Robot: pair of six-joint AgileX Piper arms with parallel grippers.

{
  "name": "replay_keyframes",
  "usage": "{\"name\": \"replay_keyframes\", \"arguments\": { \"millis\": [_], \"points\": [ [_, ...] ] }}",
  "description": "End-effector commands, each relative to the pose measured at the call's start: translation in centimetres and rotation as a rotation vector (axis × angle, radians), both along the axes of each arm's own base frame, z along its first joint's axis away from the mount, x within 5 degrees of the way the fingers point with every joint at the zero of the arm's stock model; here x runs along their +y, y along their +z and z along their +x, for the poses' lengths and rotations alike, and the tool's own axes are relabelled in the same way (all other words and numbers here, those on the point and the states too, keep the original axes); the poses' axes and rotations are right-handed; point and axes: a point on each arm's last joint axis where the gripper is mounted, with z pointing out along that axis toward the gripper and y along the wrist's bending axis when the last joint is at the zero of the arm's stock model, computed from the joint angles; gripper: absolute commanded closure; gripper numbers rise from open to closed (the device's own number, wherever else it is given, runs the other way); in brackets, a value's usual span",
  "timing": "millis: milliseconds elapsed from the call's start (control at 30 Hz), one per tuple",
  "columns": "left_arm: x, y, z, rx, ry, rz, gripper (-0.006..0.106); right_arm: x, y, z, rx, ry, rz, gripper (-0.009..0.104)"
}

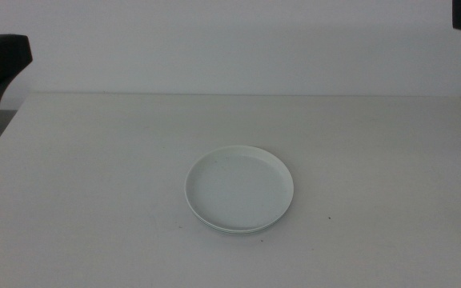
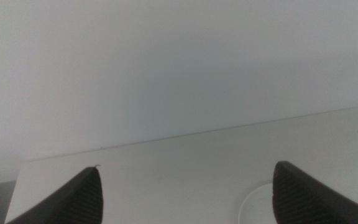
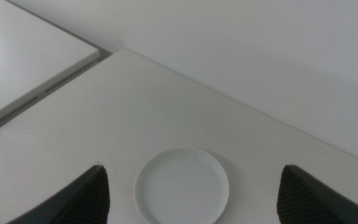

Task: Stack the three bowls on top of each other.

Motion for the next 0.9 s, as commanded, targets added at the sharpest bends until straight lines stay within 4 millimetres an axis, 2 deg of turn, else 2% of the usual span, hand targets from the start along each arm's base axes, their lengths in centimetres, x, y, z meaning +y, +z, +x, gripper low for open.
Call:
{"name": "replay_keyframes", "arguments": {
  "millis": [0, 67, 133, 233, 400, 533, 633, 700, 867],
  "points": [
    [0.0, 0.0, 0.0, -0.009, 0.004, -0.013, 0.007, -0.1, 0.1, 0.3, -0.029, -0.019, 0.023, 0.007],
    [0.0, 0.0, 0.0, -0.009, 0.004, -0.013, 0.007, -0.2, 0.1, 0.6, -0.056, -0.039, 0.034, 0.007],
    [0.0, 0.0, 0.0, -0.01, 0.005, -0.011, 0.007, -1.1, -0.2, 1.1, -0.117, -0.153, 0.035, 0.007],
    [0.0, 0.0, 0.0, -0.01, 0.005, -0.01, 0.007, -2.9, -1.9, 1.4, -0.217, -0.341, 0.09, 0.007],
    [0.0, 0.0, 0.0, -0.01, 0.005, -0.01, 0.007, -5.4, -4.8, -0.2, -0.441, -0.498, 0.066, 0.007],
    [0.1, 0.0, 0.0, -0.013, 0.008, 0.001, 0.007, -7.5, -8.6, -1.9, -0.423, -0.677, 0.125, 0.007],
    [0.1, 0.0, 0.0, -0.016, 0.011, 0.012, 0.007, -8.2, -10.7, -3.0, -0.412, -0.739, 0.09, 0.007],
    [0.2, 0.0, 0.1, -0.02, 0.015, 0.025, 0.007, -8.3, -11.4, -3.5, -0.413, -0.748, 0.068, 0.007],
    [0.2, 0.0, 0.1, -0.019, 0.014, 0.023, 0.007, -8.3, -11.6, -4.3, -0.44, -0.743, 0.011, 0.007]
  ]
}}
